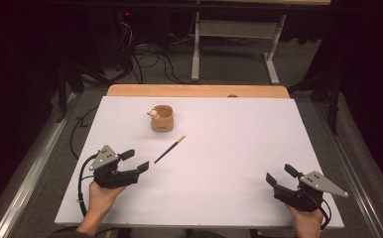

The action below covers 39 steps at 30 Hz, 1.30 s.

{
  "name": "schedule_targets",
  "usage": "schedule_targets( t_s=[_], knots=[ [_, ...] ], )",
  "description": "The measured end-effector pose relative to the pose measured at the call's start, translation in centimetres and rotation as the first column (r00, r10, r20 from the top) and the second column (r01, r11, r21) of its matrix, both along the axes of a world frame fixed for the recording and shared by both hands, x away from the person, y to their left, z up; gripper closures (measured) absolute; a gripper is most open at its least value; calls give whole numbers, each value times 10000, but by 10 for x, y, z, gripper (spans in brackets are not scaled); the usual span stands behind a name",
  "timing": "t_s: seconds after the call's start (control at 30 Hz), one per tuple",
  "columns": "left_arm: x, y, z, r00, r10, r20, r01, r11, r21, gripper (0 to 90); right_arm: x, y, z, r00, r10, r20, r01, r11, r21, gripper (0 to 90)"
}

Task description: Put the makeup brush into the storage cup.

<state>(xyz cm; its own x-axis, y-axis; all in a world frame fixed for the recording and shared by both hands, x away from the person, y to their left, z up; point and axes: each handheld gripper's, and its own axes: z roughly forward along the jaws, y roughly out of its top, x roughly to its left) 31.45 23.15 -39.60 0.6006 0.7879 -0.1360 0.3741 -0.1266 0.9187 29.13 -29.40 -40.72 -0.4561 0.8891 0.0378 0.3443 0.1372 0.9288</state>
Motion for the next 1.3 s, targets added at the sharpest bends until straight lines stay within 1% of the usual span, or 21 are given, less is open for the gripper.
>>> schedule_targets(
  t_s=[0.1, 0.17, 0.23, 0.37, 0.97, 1.3],
  knots=[
    [0, -1, 1, 10000, -30, 73, 30, 10000, -16, 282, 0, 0, 0, 10000, -3, 15, 3, 10000, 36, 269],
    [-1, -3, 3, 9999, -79, 131, 78, 10000, 50, 282, 0, 0, 0, 10000, -9, 22, 9, 10000, 34, 268],
    [-1, -3, 4, 9997, -145, 177, 145, 9999, 2, 290, 0, 0, 0, 10000, 5, 16, -5, 10000, 49, 268],
    [0, -4, 7, 9997, -107, 216, 107, 9999, 23, 283, 0, 0, 0, 10000, 47, -2, -47, 10000, 55, 269],
    [4, -11, 17, 9991, -377, 218, 378, 9993, -37, 267, 1, 1, -1, 9999, 44, -110, -43, 9999, 117, 267],
    [8, -14, 22, 9990, -413, 172, 415, 9991, -76, 260, 1, 1, -1, 9999, 41, -144, -39, 9999, 128, 267]
  ],
)
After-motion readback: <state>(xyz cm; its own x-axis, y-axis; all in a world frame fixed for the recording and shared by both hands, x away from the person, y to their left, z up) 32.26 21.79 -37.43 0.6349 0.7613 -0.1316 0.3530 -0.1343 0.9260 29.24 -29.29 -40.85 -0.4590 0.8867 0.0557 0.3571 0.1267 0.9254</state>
